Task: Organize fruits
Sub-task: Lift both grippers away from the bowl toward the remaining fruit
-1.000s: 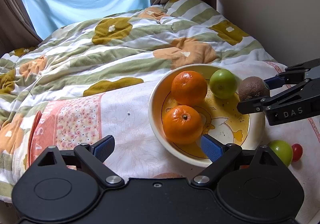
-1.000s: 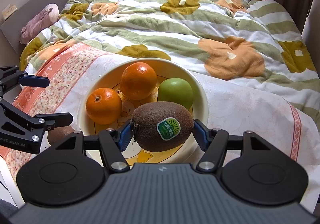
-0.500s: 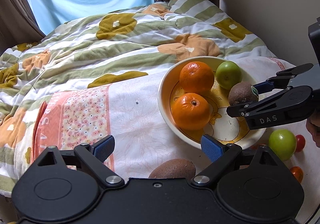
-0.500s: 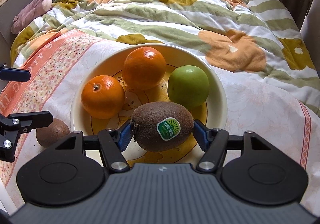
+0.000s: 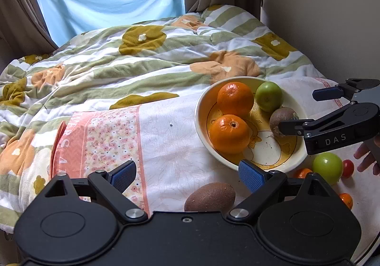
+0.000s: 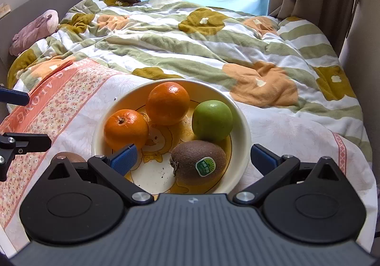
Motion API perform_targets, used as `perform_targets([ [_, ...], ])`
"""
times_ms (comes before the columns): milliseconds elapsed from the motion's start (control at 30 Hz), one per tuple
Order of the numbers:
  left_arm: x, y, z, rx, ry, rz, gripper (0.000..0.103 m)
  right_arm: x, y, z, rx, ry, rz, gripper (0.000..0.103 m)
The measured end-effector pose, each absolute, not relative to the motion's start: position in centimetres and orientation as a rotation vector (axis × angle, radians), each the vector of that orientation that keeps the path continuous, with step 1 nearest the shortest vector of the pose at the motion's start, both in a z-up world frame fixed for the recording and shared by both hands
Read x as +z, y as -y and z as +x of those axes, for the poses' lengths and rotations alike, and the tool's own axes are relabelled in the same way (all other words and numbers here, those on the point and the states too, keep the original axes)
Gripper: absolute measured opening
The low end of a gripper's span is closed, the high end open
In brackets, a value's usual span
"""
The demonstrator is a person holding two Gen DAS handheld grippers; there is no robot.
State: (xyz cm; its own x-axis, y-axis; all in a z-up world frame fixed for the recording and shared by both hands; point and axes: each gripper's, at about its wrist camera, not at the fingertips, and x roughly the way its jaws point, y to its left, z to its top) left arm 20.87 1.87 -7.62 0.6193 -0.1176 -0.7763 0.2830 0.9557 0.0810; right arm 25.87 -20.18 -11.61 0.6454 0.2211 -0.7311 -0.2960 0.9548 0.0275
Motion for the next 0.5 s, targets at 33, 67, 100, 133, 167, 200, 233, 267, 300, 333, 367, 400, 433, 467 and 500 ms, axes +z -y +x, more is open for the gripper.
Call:
perform_targets([
  [33,-7.3,-2.0,20.7,-0.233,-0.866,0.202,0.095,-11.3,20.2,25.6,0.29,-0.812,-0.095,0.103],
  [67,-6.9,-2.1,20.5,-0.234,-0.856,0.199,0.095,-10.9,20.3,25.3,0.288,-0.806,-0.089,0.103],
  [100,-6.6,-2.2,20.3,-0.237,-0.847,0.197,0.095,-10.5,20.4,24.9,0.285,-0.8,-0.083,0.103],
  [133,-6.3,-2.4,20.1,-0.239,-0.836,0.195,0.095,-10.1,20.4,24.6,0.281,-0.794,-0.078,0.103],
  [167,-6.0,-2.5,19.9,-0.243,-0.825,0.194,0.095,-9.5,20.4,24.2,0.274,-0.788,-0.073,0.103],
  [200,-5.6,-2.7,19.7,-0.246,-0.815,0.196,0.095,-9.1,20.5,23.8,0.267,-0.782,-0.07,0.103],
  [233,-5.3,-2.8,19.4,-0.248,-0.803,0.198,0.095,-8.5,20.5,23.5,0.26,-0.776,-0.068,0.103],
  [267,-4.9,-3.0,19.2,-0.25,-0.791,0.199,0.095,-8.0,20.5,23.1,0.251,-0.769,-0.067,0.103],
  [300,-4.6,-3.2,18.9,-0.252,-0.781,0.197,0.095,-7.4,20.5,22.8,0.242,-0.762,-0.065,0.103],
  [333,-4.2,-3.5,18.6,-0.255,-0.769,0.194,0.095,-6.8,20.5,22.4,0.231,-0.758,-0.06,0.103],
  [367,-3.9,-3.7,18.4,-0.258,-0.76,0.19,0.095,-6.3,20.5,22.0,0.224,-0.756,-0.055,0.103],
  [400,-3.6,-3.9,18.1,-0.26,-0.751,0.187,0.095,-5.7,20.5,21.6,0.219,-0.755,-0.052,0.103],
  [433,-3.3,-4.2,17.8,-0.264,-0.739,0.185,0.095,-5.2,20.5,21.1,0.21,-0.753,-0.049,0.103],
  [467,-3.0,-4.3,17.5,-0.268,-0.731,0.184,0.095,-4.7,20.4,20.7,0.198,-0.754,-0.045,0.103],
  [500,-2.8,-4.6,17.2,-0.271,-0.724,0.184,0.095,-4.3,20.4,20.2,0.187,-0.757,-0.039,0.103],
])
